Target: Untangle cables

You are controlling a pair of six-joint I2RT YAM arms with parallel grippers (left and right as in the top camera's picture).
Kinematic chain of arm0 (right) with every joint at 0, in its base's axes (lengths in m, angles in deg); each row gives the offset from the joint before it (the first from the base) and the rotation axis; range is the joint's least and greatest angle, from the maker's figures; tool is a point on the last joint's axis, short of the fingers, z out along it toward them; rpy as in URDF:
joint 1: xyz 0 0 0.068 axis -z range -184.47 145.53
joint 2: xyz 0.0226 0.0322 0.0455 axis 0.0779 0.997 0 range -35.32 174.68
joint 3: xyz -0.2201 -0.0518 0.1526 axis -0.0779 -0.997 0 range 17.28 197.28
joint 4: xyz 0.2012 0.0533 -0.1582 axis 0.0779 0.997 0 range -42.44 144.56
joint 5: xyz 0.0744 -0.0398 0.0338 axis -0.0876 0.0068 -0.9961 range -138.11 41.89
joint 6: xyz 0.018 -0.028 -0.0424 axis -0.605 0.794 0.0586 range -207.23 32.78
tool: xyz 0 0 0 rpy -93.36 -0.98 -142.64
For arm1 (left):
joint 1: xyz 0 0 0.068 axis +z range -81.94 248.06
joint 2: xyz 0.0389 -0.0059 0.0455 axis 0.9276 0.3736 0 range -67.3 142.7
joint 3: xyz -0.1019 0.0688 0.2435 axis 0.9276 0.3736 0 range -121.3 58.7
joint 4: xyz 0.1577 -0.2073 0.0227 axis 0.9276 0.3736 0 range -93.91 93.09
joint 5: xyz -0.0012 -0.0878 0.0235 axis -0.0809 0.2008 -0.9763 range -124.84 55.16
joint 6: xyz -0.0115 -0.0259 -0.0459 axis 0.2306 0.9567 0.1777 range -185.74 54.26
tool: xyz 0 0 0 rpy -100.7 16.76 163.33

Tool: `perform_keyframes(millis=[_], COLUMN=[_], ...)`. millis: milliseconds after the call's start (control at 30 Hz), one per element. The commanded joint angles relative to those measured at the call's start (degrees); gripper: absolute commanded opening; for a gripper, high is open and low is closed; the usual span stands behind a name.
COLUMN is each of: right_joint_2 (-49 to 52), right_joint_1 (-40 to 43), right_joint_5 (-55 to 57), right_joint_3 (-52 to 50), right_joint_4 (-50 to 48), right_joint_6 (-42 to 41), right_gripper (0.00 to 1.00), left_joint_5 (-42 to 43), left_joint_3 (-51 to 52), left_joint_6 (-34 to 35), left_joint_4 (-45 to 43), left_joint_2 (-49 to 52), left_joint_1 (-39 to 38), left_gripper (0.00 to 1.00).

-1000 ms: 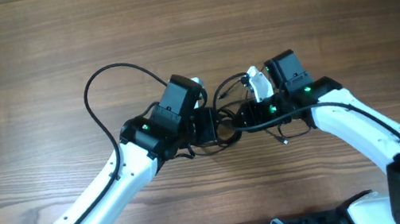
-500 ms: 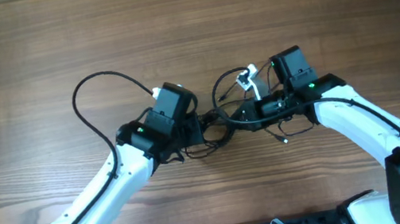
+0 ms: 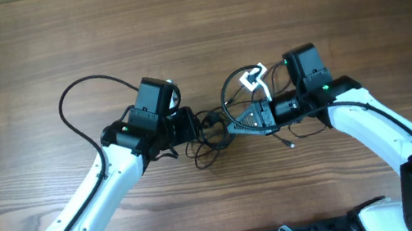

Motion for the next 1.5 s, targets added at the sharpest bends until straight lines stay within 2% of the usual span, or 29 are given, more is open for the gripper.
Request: perform_keyframes(millis=[0,67,167,200,233,267,300,333,400,467,533,633,700,767,867,1067,1133,1233,1367,1467], right_joint_2=[-1.49,-1.49,-1.49,-1.49,-1.49,-1.49,-1.49,-1.49,-1.49,-1.49,-1.49,-1.49,-1.49,-1.49,-1.49,-1.49,-1.49,-1.49,-1.49,-1.49], right_joint_1=[0.11,0.11,0.11,0.13,0.13,0.13,0.11,0.13,0.11,0.11,0.11,0.11,0.11,0.11,0.11,0.11,0.11,0.11,0.11,0.11], right_joint_5=[-6.75,-4.42,-4.2,-3.08,-1.14,0.11,0.02,-0.13,-0.13,-0.13,-0.15,-0.22,-1.64,-2.97,-2.97,-2.97,-2.97,-2.95,-2.95,-2.97], right_joint_3=[-0.24,-0.24,-0.24,-0.24,-0.24,-0.24,-0.24,-0.24,-0.24,-0.24,-0.24,-0.24,-0.24,-0.24,-0.24,-0.24,-0.24,-0.24,-0.24,-0.24], right_joint_4=[-4.42,-5.29,-5.29,-5.29,-5.27,-5.27,-5.49,-5.51,-5.51,-5.53,-5.75,-5.81,-6.27,-7.41,-7.45,-7.63,-7.61,-7.65,-7.89,-8.24], right_joint_6=[-3.19,-5.81,-5.9,-7.02,-8.7,-9.66,-10.21,-10.19,-10.21,-10.19,-10.23,-10.23,-10.23,-10.64,-10.64,-10.69,-11.1,-11.63,-11.65,-11.76], right_gripper=[0.04,0.04,0.04,0.04,0.04,0.04,0.04,0.04,0.04,0.04,0.04,0.04,0.04,0.04,0.04,0.04,0.04,0.04,0.04,0.04], left_joint_5=[3.93,6.16,11.52,11.34,10.73,9.18,9.03,9.03,10.97,18.69,26.29,26.77,26.25,20.24,19.76,27.93,27.89,28.28,33.99,34.12], left_joint_3=[0.61,0.61,0.61,0.61,0.61,0.61,0.57,0.57,0.57,0.57,0.57,0.61,1.33,4.11,7.56,8.07,8.04,8.04,8.04,8.07], left_joint_6=[-1.68,-1.81,-5.7,-6.12,-7.17,-7.26,-7.21,-5.64,-3.78,-3.85,-4.46,-4.52,-7.43,-7.5,-7.48,-7.54,-8.79,-8.76,-9.05,-10.21], left_joint_4=[-0.35,-0.39,-0.79,-0.33,0.11,0.96,1.86,2.75,3.04,1.95,-0.04,-0.28,-0.15,-0.15,-1.25,-5.27,-4.85,-3.76,-4.79,-5.9], left_joint_2=[-0.26,-0.26,-0.26,-0.26,-0.26,-0.28,-0.28,-0.28,-0.28,-0.28,-0.26,-0.26,-0.26,-0.26,-0.26,-0.26,-0.42,-1.7,-3.43,-3.37], left_joint_1=[0.42,0.44,0.44,0.44,0.81,1.68,2.99,5.01,8.39,10.64,11.13,10.86,10.82,10.75,10.75,10.95,12.55,16.94,17.42,14.86], left_gripper=[0.41,0.43,0.43,0.41,0.32,0.27,0.26,0.27,0.39,0.51,0.57,0.57,0.57,0.6,0.63,0.67,0.58,0.58,0.66,0.68])
